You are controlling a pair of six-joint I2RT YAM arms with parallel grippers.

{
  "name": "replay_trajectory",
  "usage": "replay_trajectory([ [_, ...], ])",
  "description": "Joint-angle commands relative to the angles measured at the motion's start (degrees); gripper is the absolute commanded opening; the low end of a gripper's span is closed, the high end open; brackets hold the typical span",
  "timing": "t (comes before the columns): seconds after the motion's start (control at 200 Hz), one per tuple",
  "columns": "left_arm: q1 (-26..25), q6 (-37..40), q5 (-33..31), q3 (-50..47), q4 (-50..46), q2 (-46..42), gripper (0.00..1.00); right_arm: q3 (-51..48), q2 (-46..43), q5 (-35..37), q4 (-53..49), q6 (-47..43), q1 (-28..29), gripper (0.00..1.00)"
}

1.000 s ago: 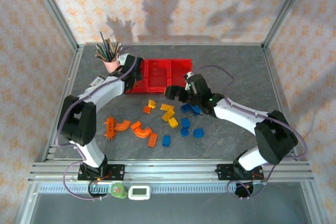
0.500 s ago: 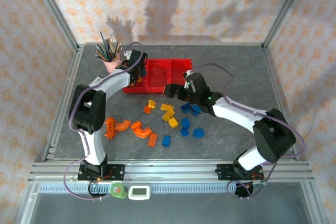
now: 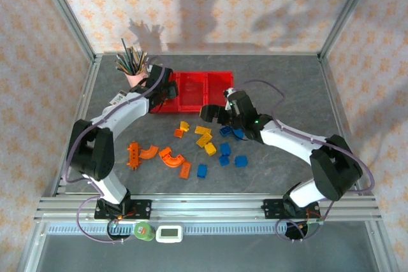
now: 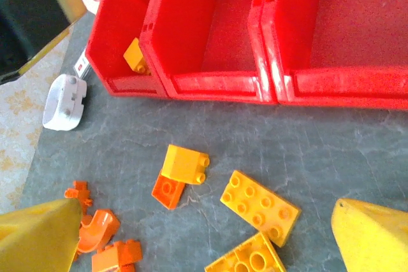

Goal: Sort the legos into containers by color
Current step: Pick up the lego from the center of the table.

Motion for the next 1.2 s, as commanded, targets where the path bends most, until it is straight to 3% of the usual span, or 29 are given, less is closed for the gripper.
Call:
replay_trajectory([
  [0.0,-3.80,1.05,1.49,-4.17,-1.79,-2.81,0.58,-3.09,-2.82,-0.73,1.12,-0.19,0.27,1.00],
  [0.23,-10.74,-1.57,-1.68,-8.98,-3.46,-5.56,0.62,-7.30,-4.27,-0.74,1.25,-0.22,0.27,1.00],
  [0.455,-13.57,-2.40,-1.37,-10.38,-3.55,-2.66,0.66,-11.96,-6.10,-2.80,5.16,0.96,0.30,1.00],
  [0.826,-13.67,-2.13,-5.32,-7.70,-3.18,6.04,0.64,-14.40,-6.49,-2.64,7.62,1.82,0.27,1.00],
  [1.191,-13.65,-2.05,-3.07,-6.34,-1.40,10.94,0.51,-14.38,-6.16,-2.50,7.62,1.65,0.27,1.00],
])
